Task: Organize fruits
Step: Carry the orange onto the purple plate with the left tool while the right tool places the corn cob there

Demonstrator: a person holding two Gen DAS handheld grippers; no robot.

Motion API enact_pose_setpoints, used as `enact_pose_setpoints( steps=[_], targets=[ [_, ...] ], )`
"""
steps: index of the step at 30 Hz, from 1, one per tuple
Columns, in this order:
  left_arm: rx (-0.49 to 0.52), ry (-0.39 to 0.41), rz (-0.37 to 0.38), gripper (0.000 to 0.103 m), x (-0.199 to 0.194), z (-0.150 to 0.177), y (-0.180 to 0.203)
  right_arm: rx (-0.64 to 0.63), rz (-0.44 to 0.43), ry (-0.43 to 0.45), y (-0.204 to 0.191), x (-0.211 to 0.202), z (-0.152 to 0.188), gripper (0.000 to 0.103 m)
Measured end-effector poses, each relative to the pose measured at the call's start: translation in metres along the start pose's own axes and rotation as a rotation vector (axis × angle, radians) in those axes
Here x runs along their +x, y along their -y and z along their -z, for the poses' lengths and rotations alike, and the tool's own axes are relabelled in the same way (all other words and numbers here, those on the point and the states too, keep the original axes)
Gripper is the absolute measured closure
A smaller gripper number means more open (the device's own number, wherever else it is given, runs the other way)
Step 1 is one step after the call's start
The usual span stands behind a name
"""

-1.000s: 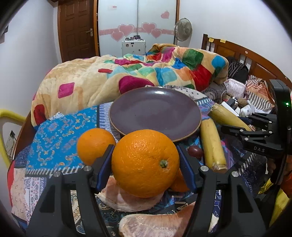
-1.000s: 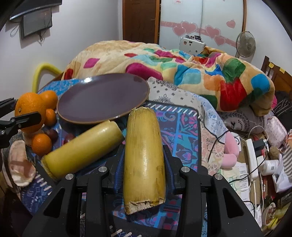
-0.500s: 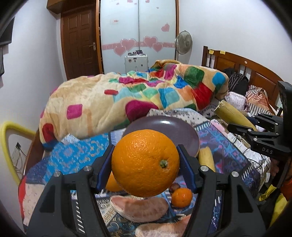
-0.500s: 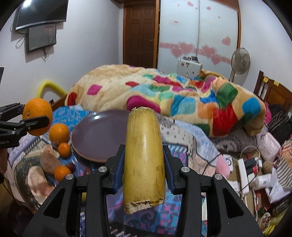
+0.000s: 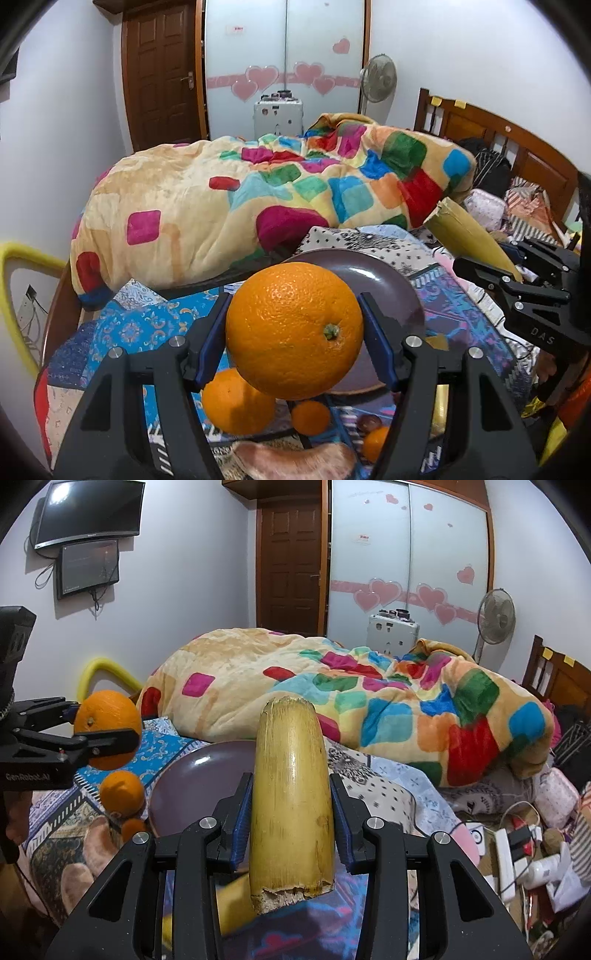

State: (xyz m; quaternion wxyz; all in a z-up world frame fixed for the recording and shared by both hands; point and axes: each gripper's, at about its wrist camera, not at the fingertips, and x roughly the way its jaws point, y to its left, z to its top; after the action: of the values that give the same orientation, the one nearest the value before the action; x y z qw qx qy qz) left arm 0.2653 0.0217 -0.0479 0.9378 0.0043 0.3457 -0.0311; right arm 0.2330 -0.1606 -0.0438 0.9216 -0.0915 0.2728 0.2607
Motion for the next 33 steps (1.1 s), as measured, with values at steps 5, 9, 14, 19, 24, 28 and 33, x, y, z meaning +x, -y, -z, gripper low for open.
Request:
enact_pose_setpoints(
  steps=[5, 9, 14, 19, 24, 28, 33],
  targets=[
    [-0.004, -0.034, -0.015, 0.036, 0.026, -0.004, -0.003, 0.008, -0.014, -0.023, 0.000, 0.025, -0.002, 0.067],
    [-0.011, -0.074, -0.019, 0.036, 0.050, -0.007, -0.005, 0.008, -0.016, -0.059, 0.000, 0.046, 0.000, 0.067],
    [-0.017, -0.135, -0.029, 0.036, 0.075, -0.005, -0.006, -0.001, -0.015, -0.120, 0.001, 0.068, 0.004, 0.067],
    [-0.007, -0.206, -0.012, 0.036, 0.094, -0.004, -0.003, -0.010, -0.028, -0.184, -0.001, 0.083, 0.005, 0.067],
    [0.031, -0.235, -0.034, 0.036, 0.104, -0.006, 0.003, -0.032, -0.026, -0.215, -0.005, 0.091, 0.005, 0.067],
    [0.037, -0.265, -0.047, 0.036, 0.111, -0.009, 0.004, -0.042, -0.027, -0.253, -0.007, 0.100, 0.006, 0.067],
    [0.021, -0.290, -0.032, 0.036, 0.119, -0.009, 0.003, -0.036, -0.032, -0.285, -0.005, 0.108, 0.007, 0.067]
  ],
)
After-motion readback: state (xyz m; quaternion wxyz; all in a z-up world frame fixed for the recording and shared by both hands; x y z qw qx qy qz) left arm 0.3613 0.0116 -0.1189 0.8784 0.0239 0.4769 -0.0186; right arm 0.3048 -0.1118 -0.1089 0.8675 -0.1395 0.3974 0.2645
